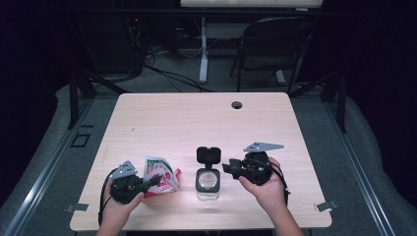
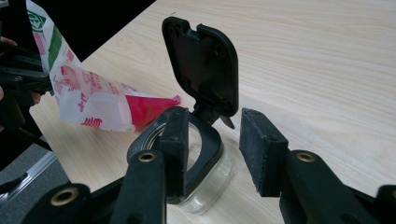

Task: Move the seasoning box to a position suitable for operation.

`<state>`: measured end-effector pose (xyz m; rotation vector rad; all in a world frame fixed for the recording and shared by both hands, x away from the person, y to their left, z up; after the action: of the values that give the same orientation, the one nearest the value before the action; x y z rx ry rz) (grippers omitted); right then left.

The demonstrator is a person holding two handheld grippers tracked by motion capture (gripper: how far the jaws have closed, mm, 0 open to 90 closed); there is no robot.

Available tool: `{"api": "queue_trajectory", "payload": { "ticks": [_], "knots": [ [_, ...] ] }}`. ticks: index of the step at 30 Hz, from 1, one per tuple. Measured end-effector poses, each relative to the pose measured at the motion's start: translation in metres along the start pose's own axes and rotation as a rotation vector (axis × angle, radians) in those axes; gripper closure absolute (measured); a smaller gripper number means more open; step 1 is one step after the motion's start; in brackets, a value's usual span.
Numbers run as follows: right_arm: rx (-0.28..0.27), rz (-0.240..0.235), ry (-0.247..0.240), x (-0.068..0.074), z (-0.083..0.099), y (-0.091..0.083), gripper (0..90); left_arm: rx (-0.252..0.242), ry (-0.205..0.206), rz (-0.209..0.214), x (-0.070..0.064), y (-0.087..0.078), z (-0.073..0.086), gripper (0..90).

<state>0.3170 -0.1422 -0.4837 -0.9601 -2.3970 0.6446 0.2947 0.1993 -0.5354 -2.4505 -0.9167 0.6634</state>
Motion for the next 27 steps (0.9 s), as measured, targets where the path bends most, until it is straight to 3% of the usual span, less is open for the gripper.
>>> {"api": "queue_trajectory", "payload": {
  "ticks": [13, 27],
  "knots": [
    [0.024, -0.023, -0.026, 0.01, -0.006, 0.003, 64.3, 0.001, 0.007, -0.003, -0.001, 0.0, 0.001, 89.7],
    [0.091, -0.044, -0.077, 0.026, -0.012, 0.016, 64.9, 0.009, 0.027, 0.002, -0.001, 0.001, 0.001, 89.7]
  ]
}}
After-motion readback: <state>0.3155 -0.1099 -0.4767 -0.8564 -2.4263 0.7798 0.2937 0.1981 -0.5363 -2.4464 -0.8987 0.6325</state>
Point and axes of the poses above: each handheld gripper's, and its own axes: y roughly forward along the jaws, z roughly out of its underside, x roughly to its left, the point moved 3 cm from there along y, roughly forward along the jaws, and after that the axes turned 3 degrees about -y, right-handed, at the moved point
